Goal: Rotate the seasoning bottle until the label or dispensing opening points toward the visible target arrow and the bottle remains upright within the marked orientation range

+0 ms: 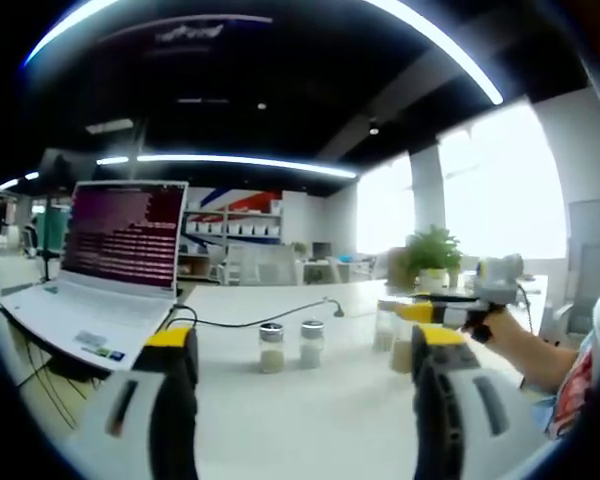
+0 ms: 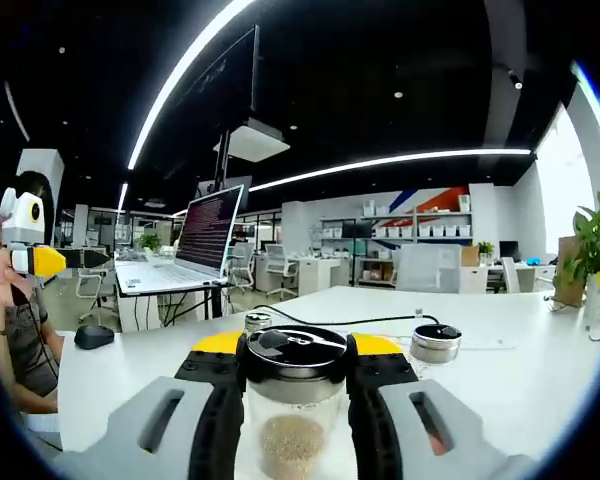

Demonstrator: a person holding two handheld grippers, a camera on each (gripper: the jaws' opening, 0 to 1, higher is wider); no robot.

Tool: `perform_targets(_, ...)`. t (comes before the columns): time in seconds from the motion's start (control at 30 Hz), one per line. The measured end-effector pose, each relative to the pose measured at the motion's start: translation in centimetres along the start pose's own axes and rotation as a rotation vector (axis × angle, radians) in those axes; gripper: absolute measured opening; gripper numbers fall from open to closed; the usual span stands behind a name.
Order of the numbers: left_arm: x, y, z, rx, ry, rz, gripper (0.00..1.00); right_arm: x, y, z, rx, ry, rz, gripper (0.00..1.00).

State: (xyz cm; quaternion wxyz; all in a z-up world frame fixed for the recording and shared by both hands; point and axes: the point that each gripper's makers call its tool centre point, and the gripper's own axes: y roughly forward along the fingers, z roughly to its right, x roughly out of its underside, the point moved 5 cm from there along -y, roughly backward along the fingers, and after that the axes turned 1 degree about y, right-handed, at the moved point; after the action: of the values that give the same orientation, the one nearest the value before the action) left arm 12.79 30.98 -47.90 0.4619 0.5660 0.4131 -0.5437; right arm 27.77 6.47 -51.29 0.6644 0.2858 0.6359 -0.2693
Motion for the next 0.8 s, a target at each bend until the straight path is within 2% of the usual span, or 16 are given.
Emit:
perform_targets(0.2, 0.1, 0.2, 0.0, 0.002, 0.000, -0.002, 0.93, 1.0, -0.7, -0.7, -0.030, 0.022, -0.017, 0.38)
perform_targets(0.5, -0.1, 0.0, -0.1, -0.003, 0.001, 0.003, 0.93, 2.5, -1.0, -1.5, -0.039, 0.012, -0.038, 0.38)
perform_targets(0.8, 0.1, 0.3, -0.1, -0.003, 0.000, 0.001, 0.93, 3.1, -0.9, -1.7, -0.044, -0.003, -0.033, 0.38)
